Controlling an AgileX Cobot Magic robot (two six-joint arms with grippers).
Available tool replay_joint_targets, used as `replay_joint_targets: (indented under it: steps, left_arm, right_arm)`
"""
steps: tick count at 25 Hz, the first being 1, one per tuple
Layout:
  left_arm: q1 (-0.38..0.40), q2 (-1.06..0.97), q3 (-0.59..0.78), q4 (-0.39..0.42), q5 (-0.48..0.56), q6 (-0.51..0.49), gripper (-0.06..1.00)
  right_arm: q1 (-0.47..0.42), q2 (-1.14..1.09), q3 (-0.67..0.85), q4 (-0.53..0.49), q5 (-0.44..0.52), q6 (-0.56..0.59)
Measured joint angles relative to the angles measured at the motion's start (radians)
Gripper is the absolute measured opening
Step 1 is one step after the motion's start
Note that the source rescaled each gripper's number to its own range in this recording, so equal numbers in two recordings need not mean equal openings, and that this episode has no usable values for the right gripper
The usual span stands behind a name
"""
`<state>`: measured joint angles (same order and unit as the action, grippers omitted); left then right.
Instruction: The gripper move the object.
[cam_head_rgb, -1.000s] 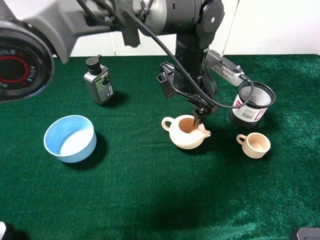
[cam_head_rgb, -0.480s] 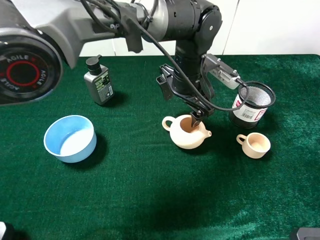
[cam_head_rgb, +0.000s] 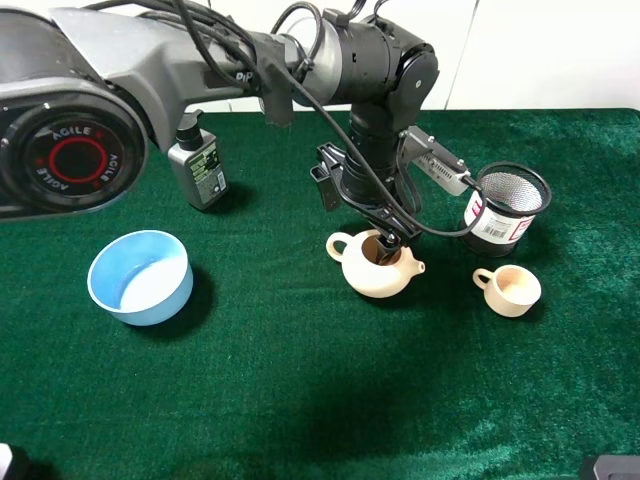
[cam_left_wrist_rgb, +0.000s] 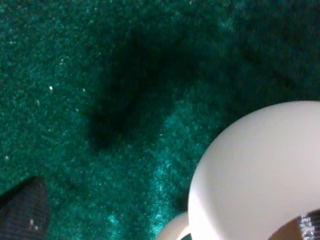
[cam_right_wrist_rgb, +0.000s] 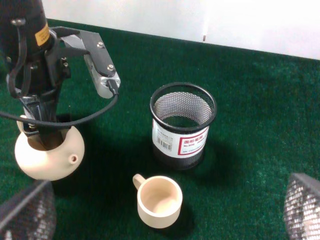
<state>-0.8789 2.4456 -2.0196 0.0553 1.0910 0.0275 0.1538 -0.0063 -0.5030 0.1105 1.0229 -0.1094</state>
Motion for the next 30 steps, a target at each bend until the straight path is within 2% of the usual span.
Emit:
replay_joint_targets:
  steps: [7,11,15,23,26,30]
  left_arm:
    - [0.0,0.0,0.021,0.002,-0.012,-0.003,0.98]
    - [0.0,0.0,0.035,0.002,-0.02,-0.017,0.89]
    - [0.0,0.0,0.038,0.002,-0.022,-0.027,0.68]
    - [0.0,0.0,0.038,0.001,-0.017,-0.027,0.1]
    - [0.0,0.0,0.038,0.002,-0.011,-0.027,0.02]
    - [0.001,0.0,0.038,0.002,-0.009,-0.027,0.0]
  right_arm:
    - [0.0,0.0,0.0,0.0,0.0,0.0]
    - [0.0,0.0,0.0,0.0,0.0,0.0]
    - [0.0,0.0,0.0,0.0,0.0,0.0]
    - [0.0,0.0,0.0,0.0,0.0,0.0]
    - [0.0,0.0,0.0,0.0,0.0,0.0]
    - [0.0,0.0,0.0,0.0,0.0,0.0]
